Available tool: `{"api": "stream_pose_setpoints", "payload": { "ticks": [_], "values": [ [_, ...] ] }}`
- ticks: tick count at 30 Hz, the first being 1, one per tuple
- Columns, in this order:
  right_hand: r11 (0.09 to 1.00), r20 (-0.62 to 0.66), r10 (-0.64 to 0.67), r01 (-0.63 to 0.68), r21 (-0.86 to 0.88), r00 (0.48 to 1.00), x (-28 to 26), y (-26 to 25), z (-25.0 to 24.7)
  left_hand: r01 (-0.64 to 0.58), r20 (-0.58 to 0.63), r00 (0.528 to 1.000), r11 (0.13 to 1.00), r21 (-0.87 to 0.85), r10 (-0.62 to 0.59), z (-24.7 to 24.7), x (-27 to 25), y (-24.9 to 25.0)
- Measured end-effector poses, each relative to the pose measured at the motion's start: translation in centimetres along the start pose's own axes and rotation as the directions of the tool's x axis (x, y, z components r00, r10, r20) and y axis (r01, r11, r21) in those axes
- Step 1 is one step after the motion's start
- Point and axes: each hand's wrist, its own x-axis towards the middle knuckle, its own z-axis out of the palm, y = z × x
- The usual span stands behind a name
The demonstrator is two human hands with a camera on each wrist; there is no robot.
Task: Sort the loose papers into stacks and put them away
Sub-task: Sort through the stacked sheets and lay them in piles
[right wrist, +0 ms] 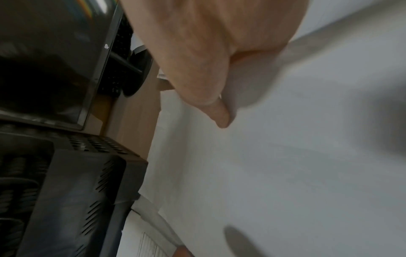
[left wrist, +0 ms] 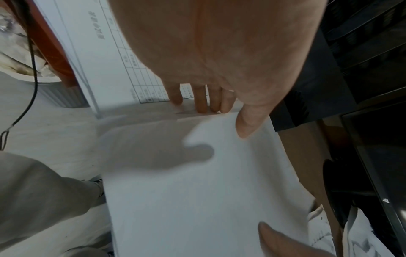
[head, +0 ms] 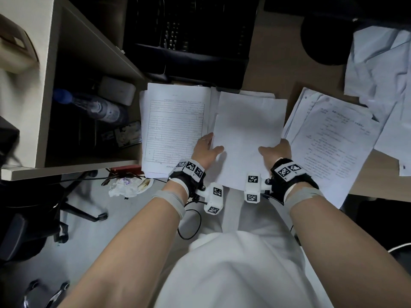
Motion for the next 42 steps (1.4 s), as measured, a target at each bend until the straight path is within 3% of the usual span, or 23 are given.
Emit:
{"api": "stream_pose_setpoints", "payload": {
  "ticks": [5,7,11,17,22,25,30,34,39,42],
  "values": [
    [0.999,-0.100,0.033,-0.036,-0.024,0.994,0.0,1.7,-1.8,-0.028,-0.088,0.995,0.993,0.118,0.039,-0.3,-0.1,-0.4],
    [0.999,-0.069,0.030,-0.031,-0.012,0.997,0.0,2.2,-2.1,-0.025,-0.078,0.996,0.988,0.151,0.037,-0.2,-0.1,-0.3],
    [0.998,0.021,-0.027,0.025,0.049,0.999,-0.4,2.1,-1.6,0.023,0.002,1.000,0.999,0.044,-0.023,0.6,-0.8,0.5],
    [0.999,0.079,-0.035,0.032,0.036,0.996,-0.1,0.5,-0.4,0.062,0.028,0.998,0.998,-0.024,-0.061,0.6,-1.1,0.7],
    [0.999,-0.014,-0.039,0.038,-0.039,0.999,0.6,1.2,-0.1,0.044,0.019,0.999,0.992,0.122,-0.046,-1.0,-2.0,0.2],
    [0.996,-0.018,-0.052,0.051,-0.067,0.998,0.5,1.4,0.3,0.081,0.044,0.995,0.964,0.252,-0.095,-1.9,-2.3,-0.3],
    [0.993,-0.014,-0.083,0.082,-0.084,0.996,0.0,0.6,1.0,0.132,-0.017,0.991,0.925,0.356,-0.134,-2.3,-2.1,-0.9],
    [0.993,-0.047,-0.107,0.104,-0.053,0.993,-0.2,0.0,0.2,0.101,-0.003,0.995,0.961,0.257,-0.103,-1.6,-2.4,-0.2],
    [0.988,-0.083,-0.152,0.153,0.002,0.985,-0.6,1.0,-3.5,0.020,-0.119,0.993,0.994,0.105,-0.007,0.6,-2.5,1.8],
    [0.992,-0.145,-0.124,0.128,0.020,0.982,-0.2,2.6,-7.2,-0.059,-0.138,0.987,0.989,0.134,0.078,3.8,-2.3,4.3]
  ]
}}
